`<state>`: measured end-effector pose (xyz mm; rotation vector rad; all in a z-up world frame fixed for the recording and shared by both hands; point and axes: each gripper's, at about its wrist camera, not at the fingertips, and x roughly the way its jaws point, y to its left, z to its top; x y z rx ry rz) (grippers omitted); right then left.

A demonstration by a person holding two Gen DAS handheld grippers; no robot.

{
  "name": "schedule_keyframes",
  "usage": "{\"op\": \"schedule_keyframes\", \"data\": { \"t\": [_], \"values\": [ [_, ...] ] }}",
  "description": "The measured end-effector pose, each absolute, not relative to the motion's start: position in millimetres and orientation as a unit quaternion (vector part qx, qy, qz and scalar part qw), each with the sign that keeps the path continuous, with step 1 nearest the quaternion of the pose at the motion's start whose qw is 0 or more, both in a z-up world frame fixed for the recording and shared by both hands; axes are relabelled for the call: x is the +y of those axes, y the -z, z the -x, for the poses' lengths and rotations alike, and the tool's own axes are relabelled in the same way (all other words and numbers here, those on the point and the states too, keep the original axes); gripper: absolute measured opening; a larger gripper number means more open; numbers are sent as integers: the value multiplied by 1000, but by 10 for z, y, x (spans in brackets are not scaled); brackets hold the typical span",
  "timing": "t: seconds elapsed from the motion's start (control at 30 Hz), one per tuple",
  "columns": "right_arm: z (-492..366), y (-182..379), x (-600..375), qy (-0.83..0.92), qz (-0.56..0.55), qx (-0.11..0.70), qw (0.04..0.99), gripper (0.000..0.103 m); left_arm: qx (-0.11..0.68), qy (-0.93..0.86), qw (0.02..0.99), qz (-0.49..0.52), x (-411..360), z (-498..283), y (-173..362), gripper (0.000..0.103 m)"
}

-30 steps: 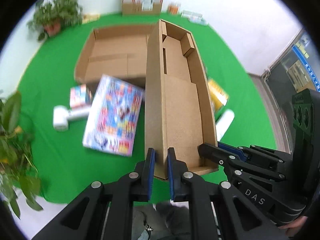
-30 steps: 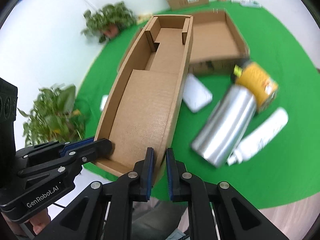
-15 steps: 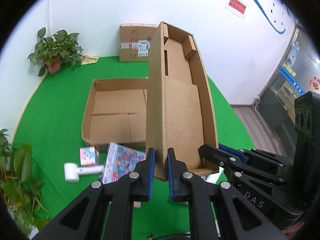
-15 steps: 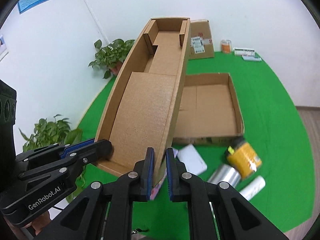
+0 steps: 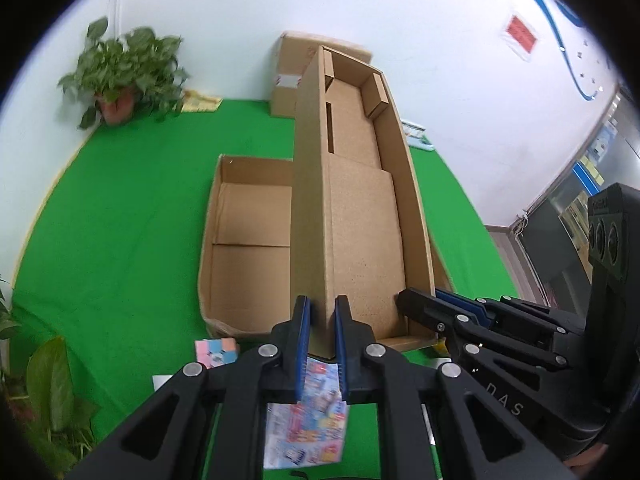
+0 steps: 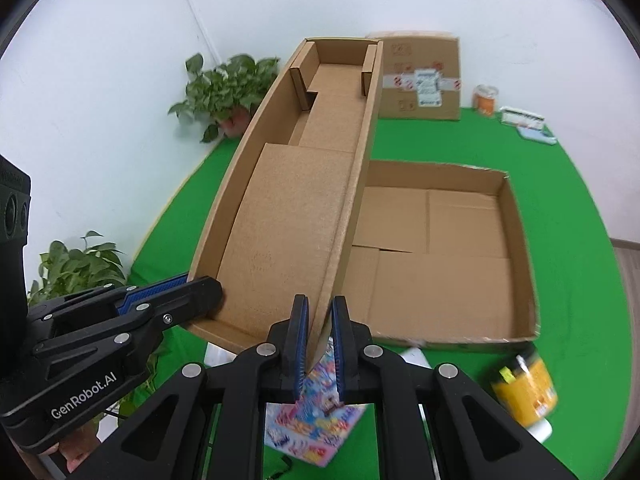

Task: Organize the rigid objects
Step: 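Lift the cardboard insert with both grippers and lower it into the large box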

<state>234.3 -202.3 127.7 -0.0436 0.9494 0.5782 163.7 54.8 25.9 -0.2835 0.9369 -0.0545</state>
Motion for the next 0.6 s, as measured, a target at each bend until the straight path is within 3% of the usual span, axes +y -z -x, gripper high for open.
{"op": "schedule_keyframes", "data": {
  "t": [0.4,0.6],
  "values": [
    [-3422,-4,-820,-269,43,535,800,9,527,6,832,176,1348,-2401,789,11],
    [-3830,1002,-495,-247,1,626,740,9,596,-13,786,164,1484,-2629,1473,7]
  ]
}}
